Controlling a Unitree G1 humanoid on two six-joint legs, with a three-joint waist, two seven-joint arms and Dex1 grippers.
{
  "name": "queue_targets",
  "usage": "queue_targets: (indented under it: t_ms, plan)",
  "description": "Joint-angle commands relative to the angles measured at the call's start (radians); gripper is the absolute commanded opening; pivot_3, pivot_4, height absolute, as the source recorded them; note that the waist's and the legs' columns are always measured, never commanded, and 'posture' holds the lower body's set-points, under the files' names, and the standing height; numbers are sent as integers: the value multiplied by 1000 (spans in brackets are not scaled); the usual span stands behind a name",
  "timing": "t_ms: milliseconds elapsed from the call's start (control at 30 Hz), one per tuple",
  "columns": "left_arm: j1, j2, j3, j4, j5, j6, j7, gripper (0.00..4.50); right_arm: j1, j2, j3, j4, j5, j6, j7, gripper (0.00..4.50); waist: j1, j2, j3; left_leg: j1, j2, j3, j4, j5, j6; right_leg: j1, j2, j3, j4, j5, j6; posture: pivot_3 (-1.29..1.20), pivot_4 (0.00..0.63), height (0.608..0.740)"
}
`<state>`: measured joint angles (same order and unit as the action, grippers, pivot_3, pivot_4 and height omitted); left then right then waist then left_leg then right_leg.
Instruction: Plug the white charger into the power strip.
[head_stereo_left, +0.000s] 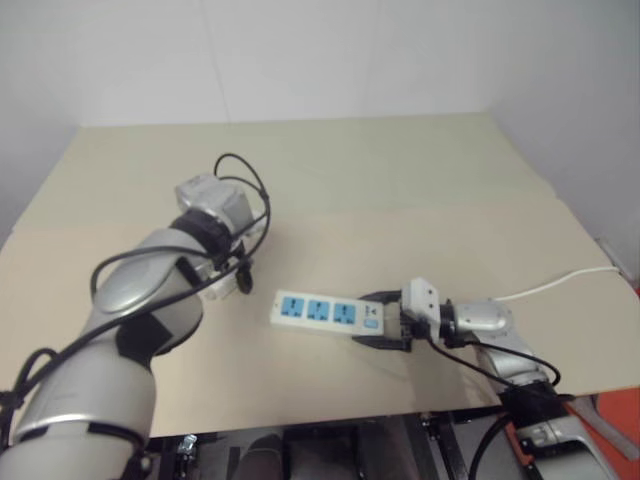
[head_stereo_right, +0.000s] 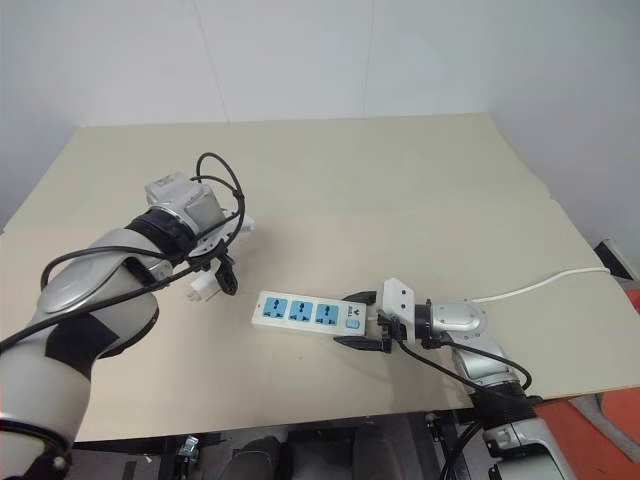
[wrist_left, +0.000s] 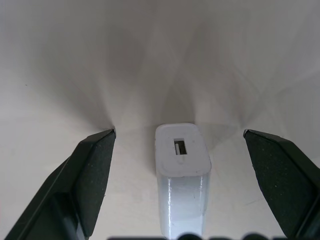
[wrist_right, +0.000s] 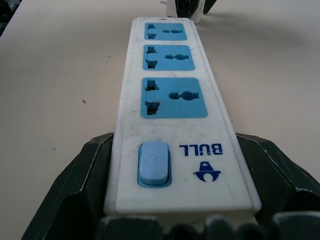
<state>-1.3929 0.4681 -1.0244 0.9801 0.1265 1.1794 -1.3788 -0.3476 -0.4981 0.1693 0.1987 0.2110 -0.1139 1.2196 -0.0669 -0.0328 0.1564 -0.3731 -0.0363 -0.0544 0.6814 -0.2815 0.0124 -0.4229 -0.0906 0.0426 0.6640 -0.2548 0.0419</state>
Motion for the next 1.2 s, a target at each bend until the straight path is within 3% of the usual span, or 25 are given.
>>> queue_targets:
  t_ms: [33, 133, 433, 633, 767, 900, 1000, 1067, 1200]
  plan:
    - [1, 4, 25, 0, 39, 2, -7, 4500, 11, 9, 21, -29, 3, 11, -1, 3415, 0, 0, 0, 0, 0, 0, 0, 0, 0, 0, 0, 0, 0, 0, 0, 0, 150, 740]
    - [11, -1, 36, -3, 53, 4, -8, 3880, 13, 10, 23, -31, 1, 12, -4, 3415, 0, 0, 0, 0, 0, 0, 0, 0, 0, 0, 0, 0, 0, 0, 0, 0, 150, 740]
    - [20, 1, 61, -23, 88, 12, -21, 1060, 12, 9, 24, -31, 0, 17, -4, 3415, 0, 0, 0, 0, 0, 0, 0, 0, 0, 0, 0, 0, 0, 0, 0, 0, 150, 740]
    - [39, 63, 186, -143, 55, -23, 25, 1020, 16, 5, 21, -18, -3, 10, -3, 3415, 0, 0, 0, 0, 0, 0, 0, 0, 0, 0, 0, 0, 0, 0, 0, 0, 150, 740]
    - [83, 113, 436, -299, -20, -60, 137, 1020, 12, 5, 17, -12, -2, 3, -2, 3415, 1, 0, 0, -1, 2, -1, 0, 0, 0, -1, 0, 0, 0, 0, 0, 0, 150, 740]
    - [282, 149, 733, -613, -135, -230, 265, 1020, -19, 19, 20, 17, -1, -9, 7, 3415, -3, 1, 0, 0, 3, 0, -1, 0, 0, -1, -1, 1, 1, 0, 0, 0, 150, 740]
    - [513, 76, 992, -871, -234, -496, 419, 1020, -58, 42, 36, 81, -7, -54, 36, 3415, -4, 0, 0, 2, 4, 0, -1, 0, -2, -1, -1, 2, 0, 0, 0, 0, 150, 740]
    - [602, 57, 1053, -948, -285, -615, 418, 1020, -98, 63, 56, 149, -24, -109, 67, 3415, 0, -1, 0, 1, 5, 0, 1, 0, -3, -1, -1, 2, 0, 1, 0, 0, 150, 740]
    - [680, 54, 1104, -1043, -450, -550, 340, 1020, -225, 127, 92, 332, -73, -193, 98, 3415, -2, -1, 0, 3, 5, 2, 2, 1, -4, 0, -1, 2, 0, 3, -1, 0, 150, 740]
